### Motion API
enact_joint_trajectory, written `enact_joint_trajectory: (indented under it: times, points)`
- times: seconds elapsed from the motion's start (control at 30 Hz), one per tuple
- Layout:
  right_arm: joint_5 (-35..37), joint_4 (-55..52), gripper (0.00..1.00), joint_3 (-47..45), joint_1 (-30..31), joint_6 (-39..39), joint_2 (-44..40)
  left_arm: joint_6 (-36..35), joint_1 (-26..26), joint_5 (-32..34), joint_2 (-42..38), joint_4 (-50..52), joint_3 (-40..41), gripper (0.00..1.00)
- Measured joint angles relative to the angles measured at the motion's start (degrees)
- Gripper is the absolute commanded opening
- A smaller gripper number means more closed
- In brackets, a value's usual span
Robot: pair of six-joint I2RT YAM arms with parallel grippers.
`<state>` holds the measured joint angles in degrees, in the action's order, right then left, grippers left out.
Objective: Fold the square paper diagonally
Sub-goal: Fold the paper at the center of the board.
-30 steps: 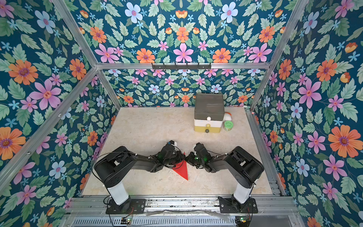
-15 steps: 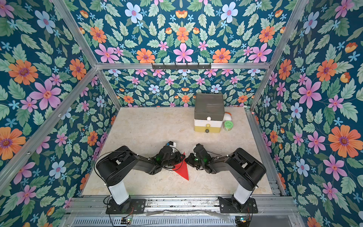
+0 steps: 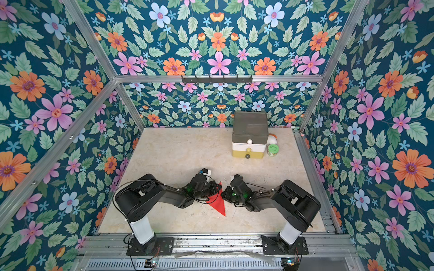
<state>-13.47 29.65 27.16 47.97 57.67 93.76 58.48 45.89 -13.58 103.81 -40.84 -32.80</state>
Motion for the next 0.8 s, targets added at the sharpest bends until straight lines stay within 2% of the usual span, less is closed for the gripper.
enact_joint_trajectory:
  times: [0.37,0.8]
  points:
    - [1.64,1.36,0.00,-5.25,2.89,3.65,-4.39,-0.57,-0.09,-1.11,1.05,-0.59,-0.81,0.00]
    - [5.75,3.32,0.00,-11.50,11.17,9.70,-9.64,-1.68,-0.52,-1.90,0.92,0.00,-0.96,0.00]
